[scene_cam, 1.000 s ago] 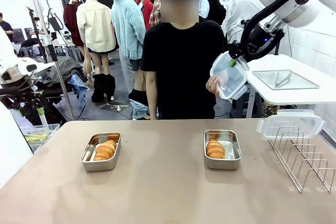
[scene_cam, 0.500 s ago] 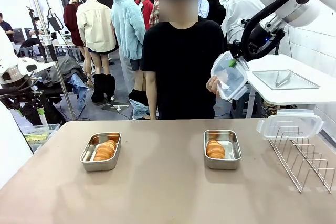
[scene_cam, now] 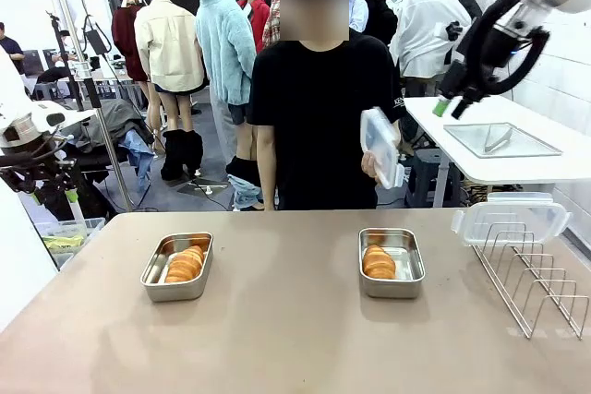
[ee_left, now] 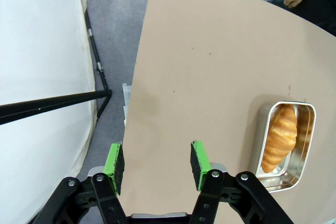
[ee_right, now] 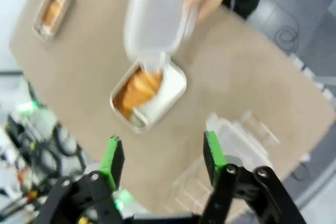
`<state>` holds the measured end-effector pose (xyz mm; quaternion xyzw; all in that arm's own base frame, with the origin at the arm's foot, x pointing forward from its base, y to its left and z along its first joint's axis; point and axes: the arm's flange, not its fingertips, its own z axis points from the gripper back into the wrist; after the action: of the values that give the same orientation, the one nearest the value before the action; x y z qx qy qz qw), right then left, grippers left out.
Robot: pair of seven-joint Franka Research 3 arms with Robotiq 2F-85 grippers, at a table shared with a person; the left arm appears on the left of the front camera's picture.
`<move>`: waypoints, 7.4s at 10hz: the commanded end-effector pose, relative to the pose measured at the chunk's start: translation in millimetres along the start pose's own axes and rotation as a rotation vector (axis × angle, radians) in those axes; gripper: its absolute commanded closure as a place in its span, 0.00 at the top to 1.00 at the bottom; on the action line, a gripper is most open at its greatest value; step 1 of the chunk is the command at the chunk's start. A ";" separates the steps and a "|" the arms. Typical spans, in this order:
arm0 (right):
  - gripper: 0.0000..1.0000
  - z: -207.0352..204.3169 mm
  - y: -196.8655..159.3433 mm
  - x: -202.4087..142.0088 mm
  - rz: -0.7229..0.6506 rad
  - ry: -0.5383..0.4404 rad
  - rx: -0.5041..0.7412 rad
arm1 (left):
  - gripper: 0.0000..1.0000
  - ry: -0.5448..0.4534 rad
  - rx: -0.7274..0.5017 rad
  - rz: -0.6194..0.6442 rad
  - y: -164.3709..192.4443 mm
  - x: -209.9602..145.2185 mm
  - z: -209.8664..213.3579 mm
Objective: Place the bread in airtight containers.
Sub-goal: Pick up one Airtight Container lid and hand it to the human.
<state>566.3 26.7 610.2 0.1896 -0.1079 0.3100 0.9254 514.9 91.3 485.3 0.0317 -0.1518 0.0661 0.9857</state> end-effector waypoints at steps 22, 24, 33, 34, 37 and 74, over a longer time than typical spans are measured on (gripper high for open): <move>1.00 7.1 8.9 -105.1 0.298 0.187 -0.122 | 0.67 -0.003 0.020 0.015 -1.3 0.1 1.2; 1.00 7.1 8.9 -105.1 0.298 0.187 -0.122 | 0.67 -0.003 0.020 0.015 -1.3 0.1 1.2; 1.00 7.1 8.9 -105.1 0.298 0.187 -0.122 | 0.67 -0.003 0.020 0.015 -1.3 0.1 1.2; 1.00 7.1 8.9 -105.1 0.298 0.187 -0.122 | 0.67 -0.003 0.020 0.015 -1.3 0.1 1.2; 1.00 7.1 8.9 -105.1 0.298 0.187 -0.122 | 0.67 -0.003 0.020 0.015 -1.3 0.1 1.2; 1.00 7.1 8.9 -105.1 0.298 0.187 -0.122 | 0.67 -0.003 0.020 0.015 -1.3 0.1 1.2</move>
<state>474.8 -27.3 583.6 0.0815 -0.0684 0.4598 0.8816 514.8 91.4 485.6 0.0317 -0.1521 0.0661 0.9856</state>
